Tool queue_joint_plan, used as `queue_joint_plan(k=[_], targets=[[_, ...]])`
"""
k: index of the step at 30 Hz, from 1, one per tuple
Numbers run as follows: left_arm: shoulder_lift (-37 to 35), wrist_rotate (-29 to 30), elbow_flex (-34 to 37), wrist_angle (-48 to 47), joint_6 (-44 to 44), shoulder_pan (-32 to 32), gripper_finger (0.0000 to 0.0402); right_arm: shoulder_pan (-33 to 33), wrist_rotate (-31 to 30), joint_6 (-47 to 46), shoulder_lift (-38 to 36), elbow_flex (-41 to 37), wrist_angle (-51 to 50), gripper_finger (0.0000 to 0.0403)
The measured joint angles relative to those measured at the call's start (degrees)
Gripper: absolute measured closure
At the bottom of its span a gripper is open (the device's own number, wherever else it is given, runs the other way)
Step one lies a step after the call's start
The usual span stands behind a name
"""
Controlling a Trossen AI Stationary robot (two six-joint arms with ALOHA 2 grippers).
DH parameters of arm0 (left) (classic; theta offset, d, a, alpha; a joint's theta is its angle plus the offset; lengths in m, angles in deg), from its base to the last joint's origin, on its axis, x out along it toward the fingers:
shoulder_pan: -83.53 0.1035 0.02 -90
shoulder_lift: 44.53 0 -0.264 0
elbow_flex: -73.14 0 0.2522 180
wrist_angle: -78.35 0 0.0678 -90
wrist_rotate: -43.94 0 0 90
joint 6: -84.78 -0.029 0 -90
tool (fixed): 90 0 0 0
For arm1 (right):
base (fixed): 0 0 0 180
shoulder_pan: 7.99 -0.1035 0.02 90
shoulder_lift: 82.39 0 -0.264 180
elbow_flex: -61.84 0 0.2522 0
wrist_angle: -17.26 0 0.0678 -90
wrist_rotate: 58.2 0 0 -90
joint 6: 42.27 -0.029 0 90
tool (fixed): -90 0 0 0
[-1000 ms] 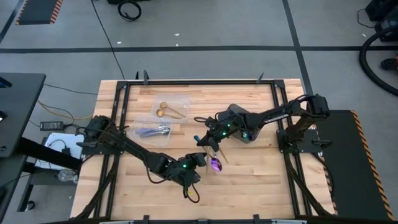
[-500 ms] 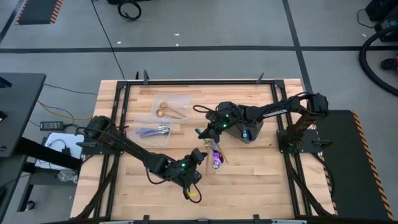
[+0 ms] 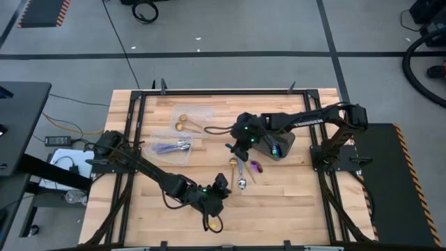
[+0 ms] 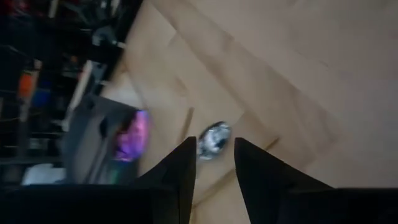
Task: Sort silverware by color (type)
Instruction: Put the purple spoon into the black bin
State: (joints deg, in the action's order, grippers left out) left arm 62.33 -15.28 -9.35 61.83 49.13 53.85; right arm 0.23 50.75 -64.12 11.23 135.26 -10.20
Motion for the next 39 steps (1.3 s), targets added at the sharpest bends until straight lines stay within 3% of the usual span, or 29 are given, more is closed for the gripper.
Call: queue_joint_plan(k=[7,14,21,27,39], targets=[[0.0,-1.2,3.7,0.6,5.6,-0.1,0.0285,-0.7,-10.5,6.7,-0.1,7.4,-17.0,0.0389],[0.0,-2.1,7.3,7.3,9.3,-0.2,0.0285,-0.7,-16.3,7.1,-0.1,11.2,-27.7,0.0389],[0.0,-2.6,9.1,9.7,9.4,-0.5,0.0285,0.2,-16.9,6.9,-0.1,14.6,-34.9,0.0389],[-0.2,-2.9,9.1,11.2,10.2,-1.5,0.0285,3.6,-21.8,7.9,-0.6,15.5,-38.7,0.0388],[-0.3,-2.5,9.1,8.6,21.1,0.0,0.0285,9.0,-28.8,2.3,-0.7,13.7,-42.1,0.0387]])
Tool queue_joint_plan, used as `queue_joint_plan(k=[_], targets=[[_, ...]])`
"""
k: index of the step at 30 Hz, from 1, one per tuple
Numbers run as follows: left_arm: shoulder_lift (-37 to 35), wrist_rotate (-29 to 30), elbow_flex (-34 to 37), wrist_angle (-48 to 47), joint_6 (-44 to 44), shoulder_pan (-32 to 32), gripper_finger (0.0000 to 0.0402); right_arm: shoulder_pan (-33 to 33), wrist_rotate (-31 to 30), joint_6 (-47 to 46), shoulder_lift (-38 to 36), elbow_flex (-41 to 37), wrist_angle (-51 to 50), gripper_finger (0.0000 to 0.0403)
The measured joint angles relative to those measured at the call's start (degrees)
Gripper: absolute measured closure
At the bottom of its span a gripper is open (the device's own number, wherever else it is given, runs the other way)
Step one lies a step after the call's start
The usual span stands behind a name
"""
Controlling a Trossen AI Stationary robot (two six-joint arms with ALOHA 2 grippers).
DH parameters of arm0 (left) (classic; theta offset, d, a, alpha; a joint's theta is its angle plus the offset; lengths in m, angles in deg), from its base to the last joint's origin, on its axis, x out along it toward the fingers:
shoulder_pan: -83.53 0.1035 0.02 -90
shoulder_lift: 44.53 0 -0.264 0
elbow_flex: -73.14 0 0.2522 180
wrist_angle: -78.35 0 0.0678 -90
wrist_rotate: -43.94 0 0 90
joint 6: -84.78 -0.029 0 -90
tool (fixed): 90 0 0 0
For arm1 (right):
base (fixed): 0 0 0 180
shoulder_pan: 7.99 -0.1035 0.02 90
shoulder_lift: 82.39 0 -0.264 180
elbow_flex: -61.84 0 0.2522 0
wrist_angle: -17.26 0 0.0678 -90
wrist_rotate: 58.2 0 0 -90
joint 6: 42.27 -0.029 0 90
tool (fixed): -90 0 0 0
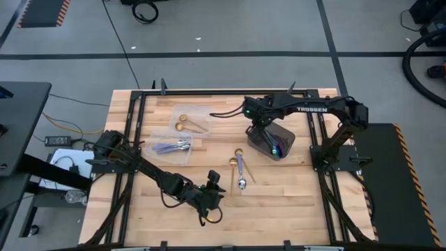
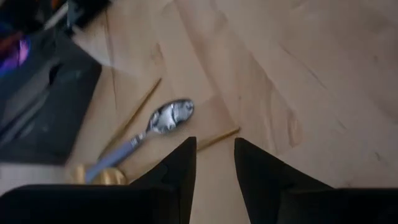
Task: Sort silverware by color (type)
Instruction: Put the purple spoon into the black bin, then put the gold spoon into the top transparent bin
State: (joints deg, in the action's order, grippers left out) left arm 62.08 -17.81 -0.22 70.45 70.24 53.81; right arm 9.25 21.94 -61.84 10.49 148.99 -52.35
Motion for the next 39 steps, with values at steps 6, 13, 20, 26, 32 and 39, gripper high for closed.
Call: queue_joint_plan(k=[6,13,20,26,32,39], targets=[[0.0,0.6,0.0,-2.6,5.0,0.3,0.0285,0.8,0.4,-3.1,0.0,-3.8,1.6,0.0387],[0.0,0.8,0.0,-3.9,6.6,0.3,0.0285,0.9,0.4,-7.4,0.0,-6.1,1.7,0.0387],[0.0,0.8,0.0,-4.1,6.6,0.3,0.0285,1.2,-1.3,-10.3,0.0,-7.6,0.8,0.0387],[0.0,0.8,0.0,-4.1,6.5,0.3,0.0285,2.1,-1.3,-10.3,0.0,-9.3,0.6,0.0374],[0.0,1.3,0.0,-4.1,7.1,1.0,0.0285,2.1,-0.6,-9.1,0.0,-9.3,0.4,0.0333],[-4.7,-1.2,0.0,-11.8,9.2,2.1,0.0285,1.3,0.7,-5.5,-0.6,-6.1,-1.9,0.0291]])
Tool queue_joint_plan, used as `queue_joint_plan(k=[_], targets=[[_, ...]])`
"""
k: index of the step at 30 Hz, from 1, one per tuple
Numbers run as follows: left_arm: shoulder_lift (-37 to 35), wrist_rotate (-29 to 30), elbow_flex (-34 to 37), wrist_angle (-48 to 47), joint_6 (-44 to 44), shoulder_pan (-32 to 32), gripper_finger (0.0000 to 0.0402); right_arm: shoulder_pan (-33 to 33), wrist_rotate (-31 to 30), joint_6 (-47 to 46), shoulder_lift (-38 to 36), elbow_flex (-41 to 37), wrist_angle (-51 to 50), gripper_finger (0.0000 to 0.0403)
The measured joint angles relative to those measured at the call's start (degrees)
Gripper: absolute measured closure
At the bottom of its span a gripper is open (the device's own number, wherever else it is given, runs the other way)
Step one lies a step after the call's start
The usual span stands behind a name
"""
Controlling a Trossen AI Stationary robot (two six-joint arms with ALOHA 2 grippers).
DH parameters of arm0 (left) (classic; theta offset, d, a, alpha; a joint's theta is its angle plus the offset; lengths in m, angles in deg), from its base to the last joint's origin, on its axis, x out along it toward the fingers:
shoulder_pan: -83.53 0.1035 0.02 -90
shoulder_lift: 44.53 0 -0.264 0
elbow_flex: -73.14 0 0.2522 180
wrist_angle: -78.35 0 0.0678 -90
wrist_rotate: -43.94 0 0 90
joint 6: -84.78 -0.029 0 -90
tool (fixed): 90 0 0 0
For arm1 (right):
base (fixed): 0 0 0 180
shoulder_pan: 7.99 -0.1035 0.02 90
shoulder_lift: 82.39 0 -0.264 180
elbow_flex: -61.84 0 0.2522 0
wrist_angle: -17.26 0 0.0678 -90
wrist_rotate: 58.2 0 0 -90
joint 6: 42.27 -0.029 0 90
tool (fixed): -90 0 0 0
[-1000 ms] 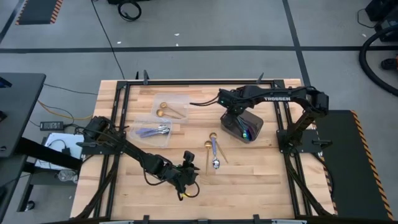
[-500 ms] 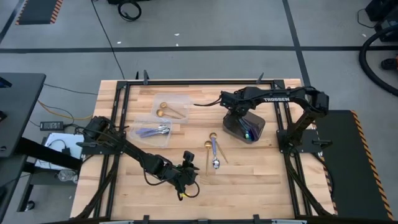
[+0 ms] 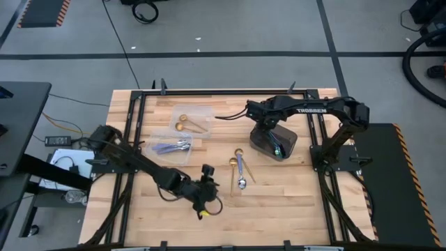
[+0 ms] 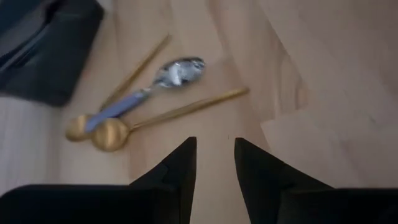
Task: Sort silverware by color (type)
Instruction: Put the gold spoon into the top transparent bin
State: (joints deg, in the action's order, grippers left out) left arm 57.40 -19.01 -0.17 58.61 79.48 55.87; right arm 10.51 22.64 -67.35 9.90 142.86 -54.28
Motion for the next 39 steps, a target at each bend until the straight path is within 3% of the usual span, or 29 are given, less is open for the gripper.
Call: queue_joint_plan(k=[12,20,25,29,39], targets=[[-11.6,-3.5,0.0,-8.9,3.2,8.1,0.0285,-7.0,-1.9,4.0,-4.4,3.0,11.1,0.0286],[-12.7,-7.1,-0.1,-17.1,-2.5,8.0,0.0285,-17.0,-3.0,3.8,-4.1,3.0,22.4,0.0287],[-10.2,-12.5,-0.1,-15.4,-12.6,6.6,0.0285,-24.2,-5.0,3.6,-4.1,-0.8,34.7,0.0287],[-8.1,-12.9,0.0,-11.9,-21.1,5.4,0.0285,-28.9,-5.2,1.0,-4.1,-4.4,42.5,0.0287],[-6.3,-13.9,0.0,-6.5,-25.2,6.6,0.0285,-37.0,-10.8,-7.7,-3.4,-10.6,50.2,0.0287]])
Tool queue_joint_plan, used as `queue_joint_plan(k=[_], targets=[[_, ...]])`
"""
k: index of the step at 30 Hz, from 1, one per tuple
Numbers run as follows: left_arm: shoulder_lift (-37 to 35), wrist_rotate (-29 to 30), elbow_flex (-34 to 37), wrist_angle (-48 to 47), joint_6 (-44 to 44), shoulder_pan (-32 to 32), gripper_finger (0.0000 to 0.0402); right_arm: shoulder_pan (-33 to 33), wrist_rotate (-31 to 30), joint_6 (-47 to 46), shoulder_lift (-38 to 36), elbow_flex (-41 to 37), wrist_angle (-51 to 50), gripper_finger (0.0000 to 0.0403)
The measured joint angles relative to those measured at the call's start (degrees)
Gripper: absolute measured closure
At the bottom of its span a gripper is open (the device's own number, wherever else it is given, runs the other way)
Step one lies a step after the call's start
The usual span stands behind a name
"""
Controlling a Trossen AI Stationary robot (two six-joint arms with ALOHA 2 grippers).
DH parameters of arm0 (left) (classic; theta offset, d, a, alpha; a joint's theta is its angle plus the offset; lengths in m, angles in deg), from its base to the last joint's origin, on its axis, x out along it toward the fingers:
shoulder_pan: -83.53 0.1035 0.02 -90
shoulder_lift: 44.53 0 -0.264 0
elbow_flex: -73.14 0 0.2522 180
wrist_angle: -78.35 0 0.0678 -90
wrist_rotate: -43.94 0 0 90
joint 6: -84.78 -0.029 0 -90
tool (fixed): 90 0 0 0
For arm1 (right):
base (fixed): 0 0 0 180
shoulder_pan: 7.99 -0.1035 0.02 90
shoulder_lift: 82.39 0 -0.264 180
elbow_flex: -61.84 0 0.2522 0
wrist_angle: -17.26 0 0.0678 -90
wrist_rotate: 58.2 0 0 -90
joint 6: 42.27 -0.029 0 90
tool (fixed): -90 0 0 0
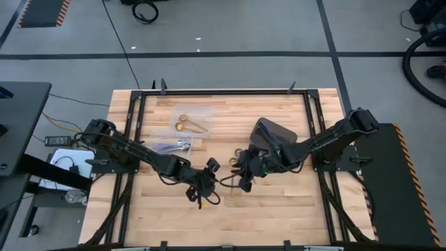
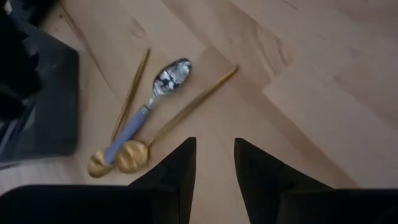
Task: Sort silverware by color (type)
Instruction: Put the gold spoon into the top transparent bin
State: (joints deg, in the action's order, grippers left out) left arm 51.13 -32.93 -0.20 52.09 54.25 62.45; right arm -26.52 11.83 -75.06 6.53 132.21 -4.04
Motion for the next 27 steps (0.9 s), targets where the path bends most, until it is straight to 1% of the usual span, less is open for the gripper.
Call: queue_joint_plan(k=[2,5,9,13,14,20,27], targets=[[0.6,-2.2,-0.1,1.5,-1.5,0.4,0.0285,-0.7,0.0,-0.1,0.0,-1.4,2.7,0.0287],[1.7,-4.4,0.0,2.4,-3.5,0.7,0.0285,-2.2,0.3,-2.3,0.0,-2.3,4.1,0.0287],[3.3,-4.9,0.0,5.0,-7.2,0.7,0.0285,-3.8,0.2,-6.2,0.0,-3.5,4.1,0.0287],[4.5,-5.3,0.0,7.7,-11.0,0.7,0.0285,-5.4,-2.1,-9.5,0.0,-5.0,4.2,0.0287],[4.9,-5.3,-0.1,9.3,-11.0,0.8,0.0285,-5.9,-2.9,-10.5,0.0,-5.4,4.1,0.0287],[5.0,-5.6,-0.1,8.5,-7.8,2.5,0.0285,-8.3,-7.9,-14.9,0.0,-7.6,5.0,0.0287],[5.5,-7.3,-2.8,6.3,-7.2,4.3,0.0285,-9.0,-8.6,-15.5,0.0,-7.7,5.1,0.0287]])
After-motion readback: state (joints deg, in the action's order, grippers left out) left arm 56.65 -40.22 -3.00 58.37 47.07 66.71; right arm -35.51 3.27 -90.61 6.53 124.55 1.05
